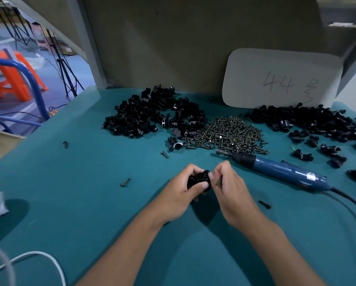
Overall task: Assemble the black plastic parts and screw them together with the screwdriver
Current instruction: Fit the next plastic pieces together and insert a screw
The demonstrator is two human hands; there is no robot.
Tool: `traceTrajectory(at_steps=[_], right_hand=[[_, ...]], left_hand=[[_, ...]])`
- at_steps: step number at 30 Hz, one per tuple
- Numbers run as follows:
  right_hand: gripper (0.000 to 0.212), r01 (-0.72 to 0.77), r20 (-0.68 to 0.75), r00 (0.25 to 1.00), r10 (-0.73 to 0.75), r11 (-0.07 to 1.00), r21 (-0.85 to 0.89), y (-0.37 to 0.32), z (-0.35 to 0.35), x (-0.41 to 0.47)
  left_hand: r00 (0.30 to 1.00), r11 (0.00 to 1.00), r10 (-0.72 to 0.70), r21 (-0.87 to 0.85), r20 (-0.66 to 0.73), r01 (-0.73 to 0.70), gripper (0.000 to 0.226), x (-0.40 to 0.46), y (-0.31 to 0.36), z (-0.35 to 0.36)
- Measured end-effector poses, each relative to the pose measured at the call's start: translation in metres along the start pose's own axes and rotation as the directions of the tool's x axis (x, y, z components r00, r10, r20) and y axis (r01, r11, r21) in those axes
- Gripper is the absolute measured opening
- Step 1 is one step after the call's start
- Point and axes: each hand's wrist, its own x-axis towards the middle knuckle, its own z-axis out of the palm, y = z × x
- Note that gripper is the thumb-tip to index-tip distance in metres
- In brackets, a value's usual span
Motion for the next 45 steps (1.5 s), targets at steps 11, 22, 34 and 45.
traceTrajectory(at_steps=[11, 22, 34, 45], right_hand=[[0.027, -0.026, -0.155, 0.987, 0.028, 1.0, 0.014, -0.002, 0.002, 0.0], [0.042, 0.105, -0.144, 0.986, -0.088, 0.987, 0.118, 0.003, -0.008, -0.004], [0.012, 0.183, -0.019, 0.983, -0.184, 0.982, -0.037, 0.009, -0.002, 0.001], [0.021, 0.15, -0.039, 0.988, -0.147, 0.985, 0.083, 0.003, -0.012, -0.003]], left_hand=[[1.0, 0.999, -0.012, 0.034, 0.007, 0.012, 0.024, 0.0, 0.001, 0.0], [1.0, 1.0, -0.011, -0.011, -0.019, 0.01, 0.013, 0.0, 0.001, -0.004], [1.0, 0.998, -0.003, -0.066, -0.005, 0.003, 0.017, 0.001, -0.001, -0.002], [1.0, 0.998, -0.017, -0.056, -0.005, 0.017, 0.027, 0.002, 0.0, -0.004]])
